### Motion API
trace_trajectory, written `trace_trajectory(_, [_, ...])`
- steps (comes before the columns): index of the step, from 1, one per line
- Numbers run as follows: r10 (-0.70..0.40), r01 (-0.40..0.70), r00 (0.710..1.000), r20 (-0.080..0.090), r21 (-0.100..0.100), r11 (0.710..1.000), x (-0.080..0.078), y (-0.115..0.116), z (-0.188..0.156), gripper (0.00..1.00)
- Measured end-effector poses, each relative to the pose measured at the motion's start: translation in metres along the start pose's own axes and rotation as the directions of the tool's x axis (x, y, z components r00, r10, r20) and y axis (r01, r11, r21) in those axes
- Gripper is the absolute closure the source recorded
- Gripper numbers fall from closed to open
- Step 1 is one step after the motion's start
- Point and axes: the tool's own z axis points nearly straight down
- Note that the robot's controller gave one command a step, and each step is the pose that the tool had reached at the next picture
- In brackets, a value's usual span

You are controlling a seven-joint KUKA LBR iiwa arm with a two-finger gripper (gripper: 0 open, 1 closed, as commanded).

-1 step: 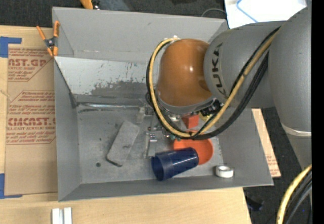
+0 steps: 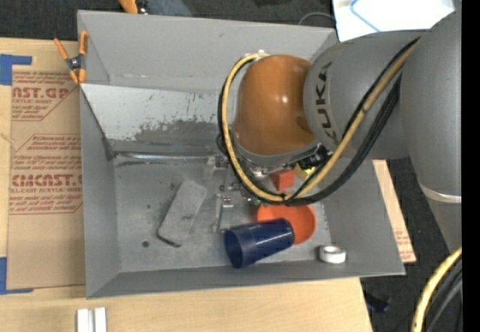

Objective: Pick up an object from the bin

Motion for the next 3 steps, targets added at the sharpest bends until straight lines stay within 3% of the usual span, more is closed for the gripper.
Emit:
trace_trajectory(1, [-0.269,0.269,0.963,0.008,0.001,0.963,-0.019,0.032,0.049,0.0])
trace_trajectory(2, [-0.464,0.464,0.886,-0.007,-0.002,0.886,-0.012,0.045,0.056,0.0])
trace_trajectory(3, [-0.539,0.539,0.843,0.007,-0.001,0.843,-0.003,0.07,0.056,0.0])
